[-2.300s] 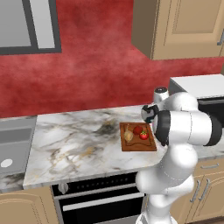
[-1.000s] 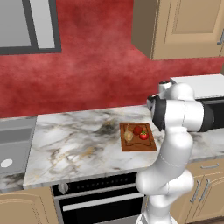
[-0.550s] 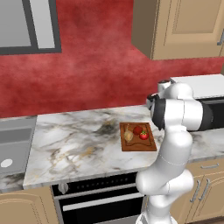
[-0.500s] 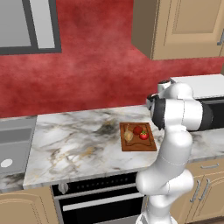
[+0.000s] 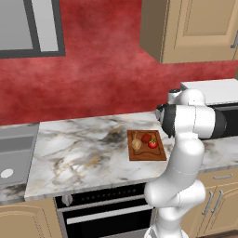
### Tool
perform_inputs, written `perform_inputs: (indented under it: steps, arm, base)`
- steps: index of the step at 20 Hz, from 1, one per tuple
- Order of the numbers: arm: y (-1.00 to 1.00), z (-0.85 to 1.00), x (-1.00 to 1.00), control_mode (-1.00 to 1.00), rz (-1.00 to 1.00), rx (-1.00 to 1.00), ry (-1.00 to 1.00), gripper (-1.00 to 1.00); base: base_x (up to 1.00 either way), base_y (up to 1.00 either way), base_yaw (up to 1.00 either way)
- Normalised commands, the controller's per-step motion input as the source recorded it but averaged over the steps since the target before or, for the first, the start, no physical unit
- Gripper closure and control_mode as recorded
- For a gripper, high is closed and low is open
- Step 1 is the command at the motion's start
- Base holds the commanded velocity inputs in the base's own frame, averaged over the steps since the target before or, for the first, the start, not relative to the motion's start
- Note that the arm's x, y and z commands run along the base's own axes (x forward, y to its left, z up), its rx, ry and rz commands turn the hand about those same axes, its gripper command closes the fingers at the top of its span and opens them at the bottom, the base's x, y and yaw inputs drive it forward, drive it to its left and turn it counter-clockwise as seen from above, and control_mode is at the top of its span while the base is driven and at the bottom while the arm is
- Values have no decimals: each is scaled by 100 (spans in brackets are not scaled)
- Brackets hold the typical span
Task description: Place the avocado, onion, tomato, and bell pepper on the cutting board.
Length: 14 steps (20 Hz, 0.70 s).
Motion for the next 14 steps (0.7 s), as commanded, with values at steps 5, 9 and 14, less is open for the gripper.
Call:
perform_inputs:
  steps: [5, 9, 14]
  arm:
    - [0, -15, 8, -100, 0, -1, -5, -100]
    - [0, -17, 6, -100, 0, -1, 0, -100]
    - [-2, -13, 12, -100, -1, -1, 0, -100]
  base:
    - [0, 0, 0]
    - [0, 0, 0]
    - [0, 0, 0]
